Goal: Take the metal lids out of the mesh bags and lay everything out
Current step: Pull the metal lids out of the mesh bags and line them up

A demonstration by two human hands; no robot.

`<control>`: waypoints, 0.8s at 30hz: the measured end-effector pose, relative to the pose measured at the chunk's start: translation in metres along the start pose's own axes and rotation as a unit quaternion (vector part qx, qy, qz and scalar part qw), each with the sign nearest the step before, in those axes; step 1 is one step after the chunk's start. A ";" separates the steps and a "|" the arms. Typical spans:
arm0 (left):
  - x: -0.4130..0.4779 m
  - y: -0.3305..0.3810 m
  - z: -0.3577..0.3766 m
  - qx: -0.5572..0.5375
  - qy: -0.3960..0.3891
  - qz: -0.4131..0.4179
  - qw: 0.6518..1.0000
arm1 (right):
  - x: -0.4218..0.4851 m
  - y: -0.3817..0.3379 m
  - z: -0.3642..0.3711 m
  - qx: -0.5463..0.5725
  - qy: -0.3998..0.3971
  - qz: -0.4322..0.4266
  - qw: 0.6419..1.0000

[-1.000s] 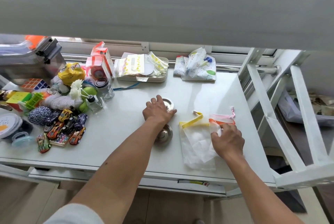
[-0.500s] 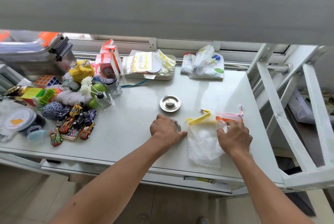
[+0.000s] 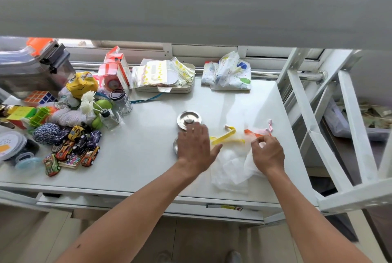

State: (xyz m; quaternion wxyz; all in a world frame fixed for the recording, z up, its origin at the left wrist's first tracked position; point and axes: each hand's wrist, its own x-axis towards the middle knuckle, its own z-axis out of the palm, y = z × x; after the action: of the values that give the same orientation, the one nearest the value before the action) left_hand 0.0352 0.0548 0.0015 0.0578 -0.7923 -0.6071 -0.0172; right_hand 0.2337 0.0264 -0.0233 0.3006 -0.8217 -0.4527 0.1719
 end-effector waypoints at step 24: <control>0.010 0.113 -0.014 -0.450 -0.207 -0.171 0.852 | 0.016 0.016 -0.036 0.407 0.017 0.237 0.882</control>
State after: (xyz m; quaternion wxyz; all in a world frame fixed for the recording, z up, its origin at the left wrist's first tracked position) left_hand 0.1477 0.0335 0.0086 -0.4360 -0.6007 -0.6567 -0.1335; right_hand 0.2727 0.0216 -0.0068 0.5664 -0.7125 -0.1294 0.3935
